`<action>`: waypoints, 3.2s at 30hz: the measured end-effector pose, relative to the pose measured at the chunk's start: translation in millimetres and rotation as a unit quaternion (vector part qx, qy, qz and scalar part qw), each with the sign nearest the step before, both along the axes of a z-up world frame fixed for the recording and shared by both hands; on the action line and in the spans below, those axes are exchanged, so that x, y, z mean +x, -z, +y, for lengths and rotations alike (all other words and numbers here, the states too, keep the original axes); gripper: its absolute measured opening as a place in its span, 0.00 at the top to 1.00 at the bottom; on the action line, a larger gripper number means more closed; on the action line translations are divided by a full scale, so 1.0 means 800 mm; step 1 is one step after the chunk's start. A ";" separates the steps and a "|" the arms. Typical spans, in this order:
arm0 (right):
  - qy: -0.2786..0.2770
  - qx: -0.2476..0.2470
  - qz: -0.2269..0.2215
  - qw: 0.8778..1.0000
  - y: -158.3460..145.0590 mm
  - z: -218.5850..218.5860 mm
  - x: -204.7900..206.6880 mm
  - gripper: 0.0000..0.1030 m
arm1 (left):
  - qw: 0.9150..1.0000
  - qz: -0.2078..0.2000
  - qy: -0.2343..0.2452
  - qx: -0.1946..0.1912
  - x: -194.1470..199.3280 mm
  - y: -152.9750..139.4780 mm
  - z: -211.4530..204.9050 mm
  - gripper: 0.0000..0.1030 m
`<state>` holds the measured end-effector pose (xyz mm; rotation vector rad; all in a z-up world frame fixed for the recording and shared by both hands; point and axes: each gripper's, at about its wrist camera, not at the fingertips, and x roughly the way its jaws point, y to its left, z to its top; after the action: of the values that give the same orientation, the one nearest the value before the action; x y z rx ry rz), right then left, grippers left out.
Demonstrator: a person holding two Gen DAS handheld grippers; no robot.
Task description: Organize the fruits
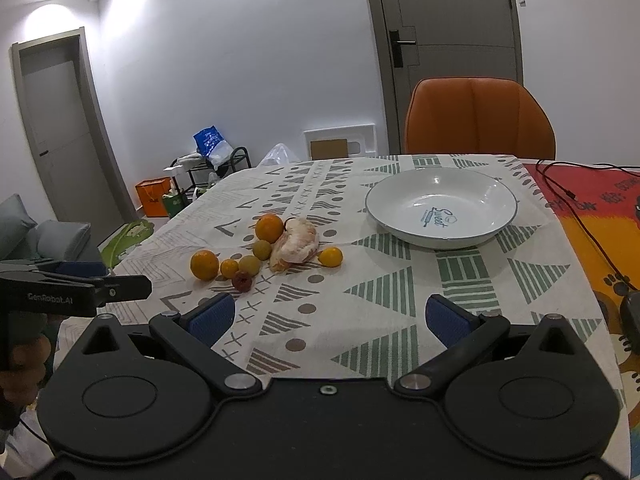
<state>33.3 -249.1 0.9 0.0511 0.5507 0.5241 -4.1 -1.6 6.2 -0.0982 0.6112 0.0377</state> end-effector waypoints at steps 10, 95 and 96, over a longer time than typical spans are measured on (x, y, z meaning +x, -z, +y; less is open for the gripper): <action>-0.001 -0.001 -0.005 1.000 -0.002 0.000 0.000 0.00 | 1.000 -0.002 0.002 -0.002 0.001 -0.001 -0.001 0.00; -0.138 -0.006 0.082 0.987 0.081 0.178 0.124 0.77 | 0.996 0.022 -0.035 -0.082 0.113 0.077 0.084 0.68; -0.137 -0.007 0.082 0.987 0.081 0.178 0.125 0.79 | 0.996 0.021 -0.034 -0.082 0.113 0.076 0.084 0.68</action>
<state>133.1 -106.9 -63.8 0.0048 0.7273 0.7897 86.5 65.5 -54.5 -0.2779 0.6530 0.0565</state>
